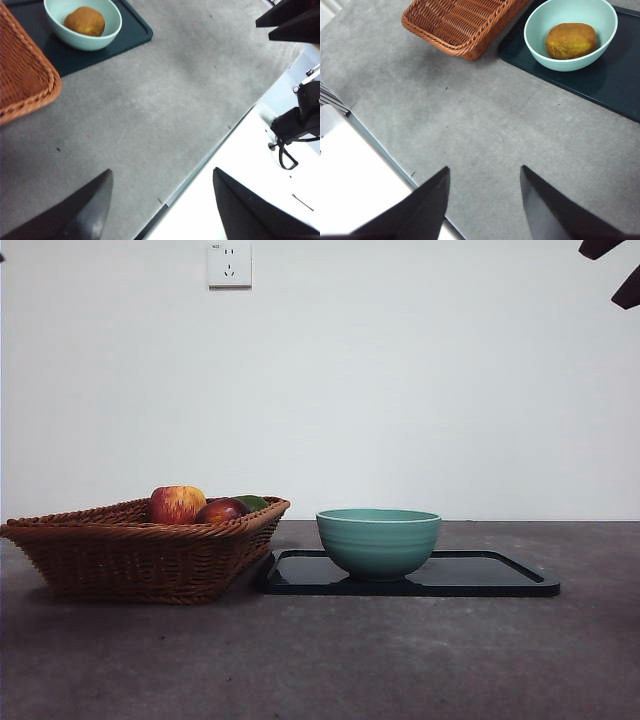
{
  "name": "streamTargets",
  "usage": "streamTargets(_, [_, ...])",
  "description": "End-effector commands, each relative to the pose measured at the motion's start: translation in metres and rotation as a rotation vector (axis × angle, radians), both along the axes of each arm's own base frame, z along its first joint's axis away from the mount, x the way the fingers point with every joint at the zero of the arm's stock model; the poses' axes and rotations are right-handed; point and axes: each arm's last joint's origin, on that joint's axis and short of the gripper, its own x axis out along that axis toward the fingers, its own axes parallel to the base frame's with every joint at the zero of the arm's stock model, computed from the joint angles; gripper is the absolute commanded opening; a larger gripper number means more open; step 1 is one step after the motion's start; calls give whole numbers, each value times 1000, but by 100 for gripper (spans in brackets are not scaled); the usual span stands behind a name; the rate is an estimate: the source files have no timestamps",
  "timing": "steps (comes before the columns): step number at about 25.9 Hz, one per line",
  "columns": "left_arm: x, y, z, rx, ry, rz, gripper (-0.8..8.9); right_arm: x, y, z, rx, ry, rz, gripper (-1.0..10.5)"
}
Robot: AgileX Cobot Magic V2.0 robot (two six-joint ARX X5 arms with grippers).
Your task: Pick up the wifruite, put it on the bowl, pick up the plate, put it on desk
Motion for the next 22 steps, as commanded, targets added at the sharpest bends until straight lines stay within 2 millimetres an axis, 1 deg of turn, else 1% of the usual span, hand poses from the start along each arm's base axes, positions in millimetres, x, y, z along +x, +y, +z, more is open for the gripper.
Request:
streamTargets(1, [7,-5,5,-2,-17,-10,312,0,1,3,2,-16,16,225])
streamTargets(5, [25,-15,12,-3,-26,-12,312,0,1,3,3,-16,16,225])
streamTargets(8, [42,-26,19,5,-43,-23,312,0,1,2,2,-14,17,225])
streamTargets(14, [87,-51,32,86,-76,-36,312,-1,1,2,1,-3,22,225])
streamTargets(16, [108,-64,39,111,-87,-49,312,-2,1,1,8,7,35,225])
streamTargets(19, [148,-89,48,138,-108,-80,312,-3,1,1,16,23,50,225])
streamTargets(22, [185,-111,48,164,-122,-103,312,-5,0,0,17,44,61,225])
